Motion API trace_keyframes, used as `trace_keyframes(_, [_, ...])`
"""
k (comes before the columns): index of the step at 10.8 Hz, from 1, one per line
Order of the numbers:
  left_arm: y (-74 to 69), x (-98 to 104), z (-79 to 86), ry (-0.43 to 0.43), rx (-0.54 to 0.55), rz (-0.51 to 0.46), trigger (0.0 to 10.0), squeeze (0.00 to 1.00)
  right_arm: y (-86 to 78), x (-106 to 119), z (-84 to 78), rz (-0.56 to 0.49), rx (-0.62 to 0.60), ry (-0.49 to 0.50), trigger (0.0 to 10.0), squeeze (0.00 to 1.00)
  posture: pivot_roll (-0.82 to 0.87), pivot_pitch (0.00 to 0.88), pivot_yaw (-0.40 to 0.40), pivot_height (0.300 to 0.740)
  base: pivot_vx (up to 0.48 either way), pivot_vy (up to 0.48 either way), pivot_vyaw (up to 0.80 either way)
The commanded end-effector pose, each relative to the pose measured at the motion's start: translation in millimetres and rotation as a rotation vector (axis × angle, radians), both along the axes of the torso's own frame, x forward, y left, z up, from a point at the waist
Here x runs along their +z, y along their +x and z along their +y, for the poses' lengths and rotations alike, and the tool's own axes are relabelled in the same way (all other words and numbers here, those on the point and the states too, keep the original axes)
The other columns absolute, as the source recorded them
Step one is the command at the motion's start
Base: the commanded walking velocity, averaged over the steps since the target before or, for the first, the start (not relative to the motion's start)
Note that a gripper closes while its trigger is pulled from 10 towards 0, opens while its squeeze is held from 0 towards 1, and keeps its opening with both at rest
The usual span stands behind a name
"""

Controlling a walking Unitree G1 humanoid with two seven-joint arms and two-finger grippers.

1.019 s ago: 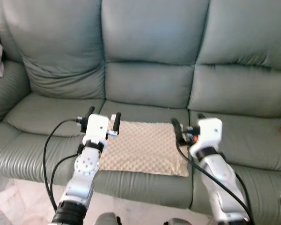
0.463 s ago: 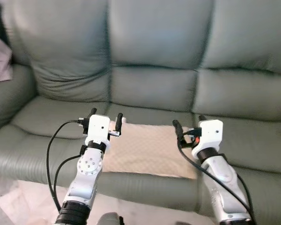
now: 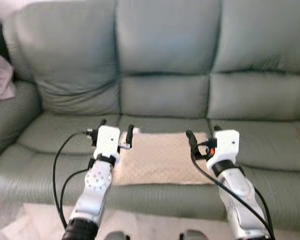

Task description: Move the pillow to the sofa

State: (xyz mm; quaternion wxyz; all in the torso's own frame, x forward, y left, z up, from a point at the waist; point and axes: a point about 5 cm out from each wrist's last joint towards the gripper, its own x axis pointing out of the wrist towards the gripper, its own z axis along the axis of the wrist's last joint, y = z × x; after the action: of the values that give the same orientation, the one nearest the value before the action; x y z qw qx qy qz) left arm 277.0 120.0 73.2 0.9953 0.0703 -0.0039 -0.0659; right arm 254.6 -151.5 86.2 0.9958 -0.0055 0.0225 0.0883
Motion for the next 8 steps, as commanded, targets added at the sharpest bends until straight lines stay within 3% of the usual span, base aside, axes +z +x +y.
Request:
trace_keyframes(1, [2.6,1.2,9.9,0.008,0.03,0.007,10.0,0.0,2.0,3.6,5.3,-0.014,0.009,0.01,10.0,0.0,-0.11,0.0,0.057,0.74,0.0,0.48,0.0])
trace_keyframes(8, [3.0,-1.9,14.1,0.02,0.064,0.029,10.0,0.0,0.4,0.9,5.7,-0.004,0.009,0.023,10.0,0.0,-0.1,0.0,0.051,0.74,0.0,0.48,0.0])
